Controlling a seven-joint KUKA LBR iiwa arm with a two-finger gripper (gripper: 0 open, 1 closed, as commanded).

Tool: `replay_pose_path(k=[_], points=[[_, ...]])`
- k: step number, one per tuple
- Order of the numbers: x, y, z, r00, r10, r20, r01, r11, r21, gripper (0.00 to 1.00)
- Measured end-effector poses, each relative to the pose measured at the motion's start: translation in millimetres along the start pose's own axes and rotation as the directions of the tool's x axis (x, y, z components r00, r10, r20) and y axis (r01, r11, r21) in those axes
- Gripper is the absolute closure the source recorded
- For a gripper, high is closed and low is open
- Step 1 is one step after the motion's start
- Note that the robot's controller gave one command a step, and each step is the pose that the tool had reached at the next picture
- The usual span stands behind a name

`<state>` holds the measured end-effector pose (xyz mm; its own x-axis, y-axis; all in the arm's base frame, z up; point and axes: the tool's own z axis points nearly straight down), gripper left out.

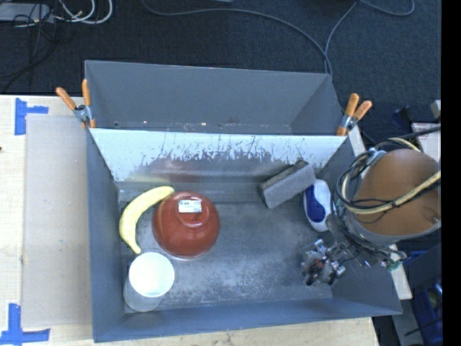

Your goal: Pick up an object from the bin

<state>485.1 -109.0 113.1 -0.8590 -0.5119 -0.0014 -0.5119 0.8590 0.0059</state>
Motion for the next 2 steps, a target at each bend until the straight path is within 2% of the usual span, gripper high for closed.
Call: replay_pose_path(k=[1, 2], points=[[-7.4, 0, -56, 0.999, 0.034, -0.004, -0.034, 0.999, -0.005, 1.00], [-2.9, -3, -132, 0.999, 0.039, -0.007, -0.039, 0.999, -0.007, 1.00]])
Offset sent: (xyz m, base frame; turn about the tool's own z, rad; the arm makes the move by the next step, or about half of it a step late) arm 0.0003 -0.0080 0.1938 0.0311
